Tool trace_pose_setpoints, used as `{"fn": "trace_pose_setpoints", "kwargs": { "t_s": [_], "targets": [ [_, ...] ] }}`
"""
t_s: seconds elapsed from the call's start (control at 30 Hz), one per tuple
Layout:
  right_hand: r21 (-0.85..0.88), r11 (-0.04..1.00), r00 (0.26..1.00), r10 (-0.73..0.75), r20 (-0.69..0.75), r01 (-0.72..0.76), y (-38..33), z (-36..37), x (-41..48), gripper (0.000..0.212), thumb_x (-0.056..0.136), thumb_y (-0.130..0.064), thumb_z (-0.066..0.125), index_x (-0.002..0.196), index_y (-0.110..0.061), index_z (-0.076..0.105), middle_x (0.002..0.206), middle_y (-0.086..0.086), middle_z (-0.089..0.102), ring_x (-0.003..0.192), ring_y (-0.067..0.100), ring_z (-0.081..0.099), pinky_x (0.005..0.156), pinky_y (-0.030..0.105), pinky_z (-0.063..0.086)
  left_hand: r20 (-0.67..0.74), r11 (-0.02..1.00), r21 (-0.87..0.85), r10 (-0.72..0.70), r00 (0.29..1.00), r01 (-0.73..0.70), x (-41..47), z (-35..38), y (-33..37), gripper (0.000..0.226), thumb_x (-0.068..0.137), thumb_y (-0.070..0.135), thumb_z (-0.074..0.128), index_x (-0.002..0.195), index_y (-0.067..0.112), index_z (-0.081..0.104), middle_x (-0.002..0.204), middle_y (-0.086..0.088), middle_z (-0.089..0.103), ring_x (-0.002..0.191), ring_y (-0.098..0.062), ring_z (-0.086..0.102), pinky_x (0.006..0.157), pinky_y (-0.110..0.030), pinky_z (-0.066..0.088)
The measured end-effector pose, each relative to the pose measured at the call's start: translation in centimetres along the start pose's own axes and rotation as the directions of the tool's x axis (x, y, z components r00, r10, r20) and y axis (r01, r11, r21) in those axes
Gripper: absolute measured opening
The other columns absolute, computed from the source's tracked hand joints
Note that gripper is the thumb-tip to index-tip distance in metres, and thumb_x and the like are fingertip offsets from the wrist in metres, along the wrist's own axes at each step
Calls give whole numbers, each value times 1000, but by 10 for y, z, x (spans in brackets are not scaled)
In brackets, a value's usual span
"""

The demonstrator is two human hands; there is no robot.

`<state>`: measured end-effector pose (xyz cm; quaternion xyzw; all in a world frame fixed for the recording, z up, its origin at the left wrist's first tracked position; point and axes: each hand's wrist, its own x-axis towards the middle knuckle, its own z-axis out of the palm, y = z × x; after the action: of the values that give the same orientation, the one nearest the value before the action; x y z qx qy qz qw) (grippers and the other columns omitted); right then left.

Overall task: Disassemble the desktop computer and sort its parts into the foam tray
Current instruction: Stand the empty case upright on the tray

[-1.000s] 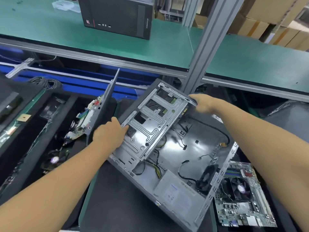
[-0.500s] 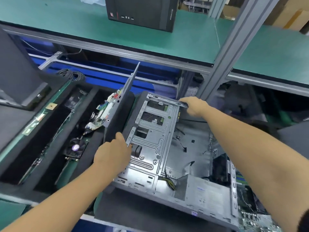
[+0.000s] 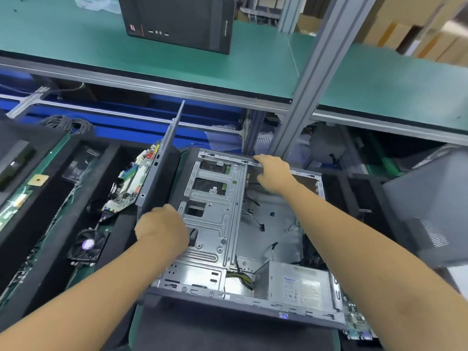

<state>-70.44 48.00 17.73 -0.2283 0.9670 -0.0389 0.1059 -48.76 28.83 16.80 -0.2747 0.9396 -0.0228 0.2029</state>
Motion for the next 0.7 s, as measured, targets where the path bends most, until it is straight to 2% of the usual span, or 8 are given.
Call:
{"fn": "trace_pose_setpoints", "kwargs": {
  "t_s": [0.07,0.17,0.33,0.43,0.5,0.57,0.63,0.7],
  "targets": [
    [57,997,999,50,-19,-49,-3,0,-16,60,91,-17,54,148,-27,39,160,3,27,142,31,29,111,46,28,6,1000,-6,5,1000,-5,2,-9,6,69,93,45,51,142,4,27,137,-12,35,124,-33,45,78,-37,47],
    [174,980,994,103,-29,-97,-9,4,-45,52,91,-19,54,141,-29,47,158,3,29,140,34,27,111,45,28,-27,997,-17,73,997,-73,3,-17,17,80,87,45,55,145,4,18,137,-7,26,123,-32,37,75,-34,42],
    [298,934,977,213,-30,-195,-27,16,-107,38,93,-23,52,131,-30,54,146,-1,40,131,29,34,106,43,30,-184,928,115,371,910,-355,16,-31,45,66,91,44,42,144,7,27,140,-8,30,125,-27,33,99,-37,35],
    [344,895,926,349,-142,-284,-40,22,-152,21,91,-21,54,111,-23,59,121,3,52,113,27,45,94,38,38,-266,845,11,518,813,-534,40,-39,72,61,92,43,44,141,9,34,147,-14,29,133,-30,31,108,-43,30],
    [469,822,867,456,-200,-323,-53,24,-185,4,90,-20,54,93,-21,53,96,0,57,90,24,54,77,38,45,-300,785,-3,590,750,-619,61,-45,95,64,90,46,48,140,8,35,146,-16,33,133,-32,34,108,-45,32],
    [587,720,836,533,-128,-370,-66,27,-215,7,91,-23,51,85,-21,47,79,-1,58,69,19,55,58,34,43,-288,765,37,624,727,-642,80,-51,120,74,88,55,53,142,7,33,146,-18,34,133,-34,35,109,-46,32],
    [614,647,823,568,6,-451,-72,28,-243,21,91,-30,47,75,-17,48,65,-2,58,54,14,53,50,30,40,-255,772,78,627,736,-631,95,-56,145,86,85,64,53,147,8,28,148,-18,33,137,-34,32,111,-46,26],
    [571,554,783,544,302,-606,-72,26,-266,45,91,-45,38,68,-9,53,52,4,61,39,18,54,46,26,41,-252,780,98,620,743,-618,104,-63,164,81,84,62,56,141,9,36,140,-16,45,131,-33,40,109,-45,28]
  ]
}}
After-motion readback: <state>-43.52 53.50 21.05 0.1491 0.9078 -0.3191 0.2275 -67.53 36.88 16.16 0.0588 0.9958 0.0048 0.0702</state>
